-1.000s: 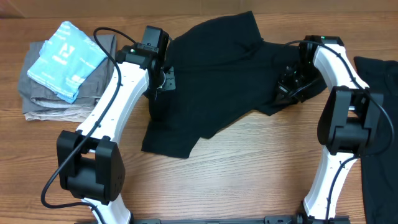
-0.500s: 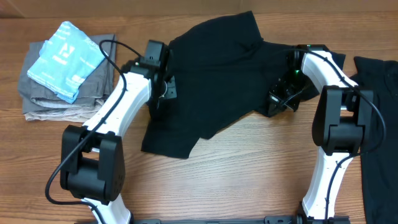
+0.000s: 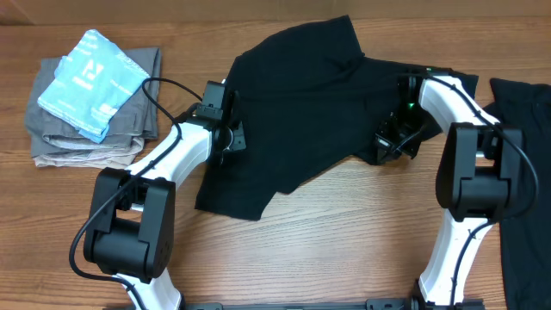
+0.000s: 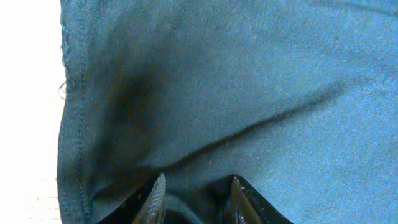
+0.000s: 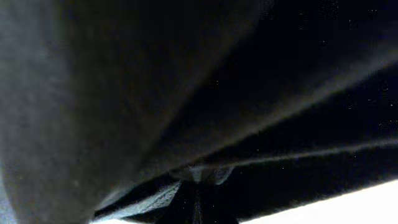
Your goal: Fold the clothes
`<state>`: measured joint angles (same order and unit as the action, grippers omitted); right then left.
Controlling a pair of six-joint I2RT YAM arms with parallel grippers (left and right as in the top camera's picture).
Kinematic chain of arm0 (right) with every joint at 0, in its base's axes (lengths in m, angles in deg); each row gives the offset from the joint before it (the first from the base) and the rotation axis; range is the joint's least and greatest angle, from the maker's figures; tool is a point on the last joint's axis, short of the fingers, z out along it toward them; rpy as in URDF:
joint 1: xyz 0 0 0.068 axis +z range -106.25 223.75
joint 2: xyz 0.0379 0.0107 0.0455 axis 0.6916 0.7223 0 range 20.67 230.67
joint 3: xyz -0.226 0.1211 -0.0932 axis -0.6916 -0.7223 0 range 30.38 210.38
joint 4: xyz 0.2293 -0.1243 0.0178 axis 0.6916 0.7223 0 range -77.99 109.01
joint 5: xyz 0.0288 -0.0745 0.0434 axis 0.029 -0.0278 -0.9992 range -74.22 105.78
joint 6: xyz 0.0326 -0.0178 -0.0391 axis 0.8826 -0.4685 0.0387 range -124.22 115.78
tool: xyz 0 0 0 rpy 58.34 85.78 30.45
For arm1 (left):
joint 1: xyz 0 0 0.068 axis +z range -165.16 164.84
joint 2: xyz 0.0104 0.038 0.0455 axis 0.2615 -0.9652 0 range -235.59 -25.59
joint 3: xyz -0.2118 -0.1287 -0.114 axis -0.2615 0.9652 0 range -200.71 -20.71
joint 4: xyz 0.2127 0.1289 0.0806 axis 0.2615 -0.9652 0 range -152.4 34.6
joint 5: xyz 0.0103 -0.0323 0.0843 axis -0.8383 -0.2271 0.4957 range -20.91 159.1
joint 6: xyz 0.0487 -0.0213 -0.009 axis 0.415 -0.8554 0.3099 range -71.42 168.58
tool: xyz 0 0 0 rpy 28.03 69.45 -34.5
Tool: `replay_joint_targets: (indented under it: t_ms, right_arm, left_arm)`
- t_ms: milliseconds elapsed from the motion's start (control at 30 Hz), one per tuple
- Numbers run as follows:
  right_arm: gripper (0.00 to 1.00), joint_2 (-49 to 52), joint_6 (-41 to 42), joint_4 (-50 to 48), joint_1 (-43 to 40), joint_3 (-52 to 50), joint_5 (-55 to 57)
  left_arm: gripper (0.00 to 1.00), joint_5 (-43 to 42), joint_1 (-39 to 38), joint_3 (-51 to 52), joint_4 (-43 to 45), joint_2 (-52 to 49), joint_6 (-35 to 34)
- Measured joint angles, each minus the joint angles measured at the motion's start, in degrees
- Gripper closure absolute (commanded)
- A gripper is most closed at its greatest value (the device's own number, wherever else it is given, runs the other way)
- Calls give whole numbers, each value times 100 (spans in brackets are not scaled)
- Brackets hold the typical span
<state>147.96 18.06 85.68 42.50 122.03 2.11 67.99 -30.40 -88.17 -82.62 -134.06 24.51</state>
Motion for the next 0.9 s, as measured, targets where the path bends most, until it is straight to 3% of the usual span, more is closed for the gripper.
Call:
replay_joint_targets:
  t_ms: [467,900]
  right_arm:
    - [96,-46,452,903,-938,-592,765]
    - [96,286,1440,1899,-2131,-525,2444]
  left_arm:
    - [62,37,0,0,592,-258,0]
    - [60,142,0,-114,1392,-645,24]
